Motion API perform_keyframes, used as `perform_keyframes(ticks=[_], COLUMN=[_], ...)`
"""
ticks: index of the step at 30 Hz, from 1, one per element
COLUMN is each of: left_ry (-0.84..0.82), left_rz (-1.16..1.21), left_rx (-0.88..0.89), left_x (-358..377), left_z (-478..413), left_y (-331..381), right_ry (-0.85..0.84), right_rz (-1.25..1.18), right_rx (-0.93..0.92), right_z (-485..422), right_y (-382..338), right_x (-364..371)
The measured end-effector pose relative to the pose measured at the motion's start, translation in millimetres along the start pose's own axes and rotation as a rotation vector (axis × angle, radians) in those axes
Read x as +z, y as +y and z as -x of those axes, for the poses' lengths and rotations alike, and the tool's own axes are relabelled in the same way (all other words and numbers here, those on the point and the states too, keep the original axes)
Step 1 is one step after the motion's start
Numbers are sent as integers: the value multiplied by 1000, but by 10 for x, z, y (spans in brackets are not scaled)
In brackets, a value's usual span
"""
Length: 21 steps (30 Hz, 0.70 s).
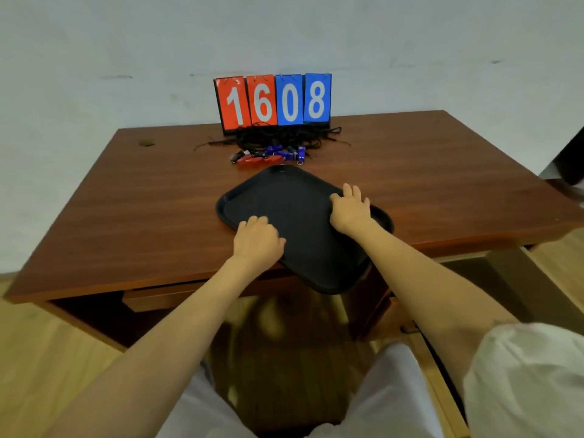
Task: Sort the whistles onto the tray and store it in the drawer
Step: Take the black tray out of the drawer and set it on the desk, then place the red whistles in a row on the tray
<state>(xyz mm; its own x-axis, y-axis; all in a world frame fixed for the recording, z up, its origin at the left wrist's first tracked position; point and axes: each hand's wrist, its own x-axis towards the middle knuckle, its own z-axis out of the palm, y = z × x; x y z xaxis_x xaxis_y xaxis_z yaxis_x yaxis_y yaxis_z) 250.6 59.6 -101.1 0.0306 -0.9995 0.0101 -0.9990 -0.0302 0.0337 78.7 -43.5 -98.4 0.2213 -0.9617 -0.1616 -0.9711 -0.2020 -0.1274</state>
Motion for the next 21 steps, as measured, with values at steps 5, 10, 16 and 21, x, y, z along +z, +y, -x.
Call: perform_keyframes(ticks=[5,10,16,21], left_ry=[-117,-220,-160,-101], left_rz=[110,178,-139,-85], left_rx=[17,-177,-277,-226], left_x=[107,209,163,168], left_z=[-387,-534,-392,-315], left_y=[-198,-407,-248,-440], right_ry=[-34,-230,-288,-337], right_rz=[-21,-135,-58,-38], right_rx=[46,31,-93,-84], right_z=[264,287,-37,-343], right_y=[-151,-41,35,-159], right_x=[152,258,111,48])
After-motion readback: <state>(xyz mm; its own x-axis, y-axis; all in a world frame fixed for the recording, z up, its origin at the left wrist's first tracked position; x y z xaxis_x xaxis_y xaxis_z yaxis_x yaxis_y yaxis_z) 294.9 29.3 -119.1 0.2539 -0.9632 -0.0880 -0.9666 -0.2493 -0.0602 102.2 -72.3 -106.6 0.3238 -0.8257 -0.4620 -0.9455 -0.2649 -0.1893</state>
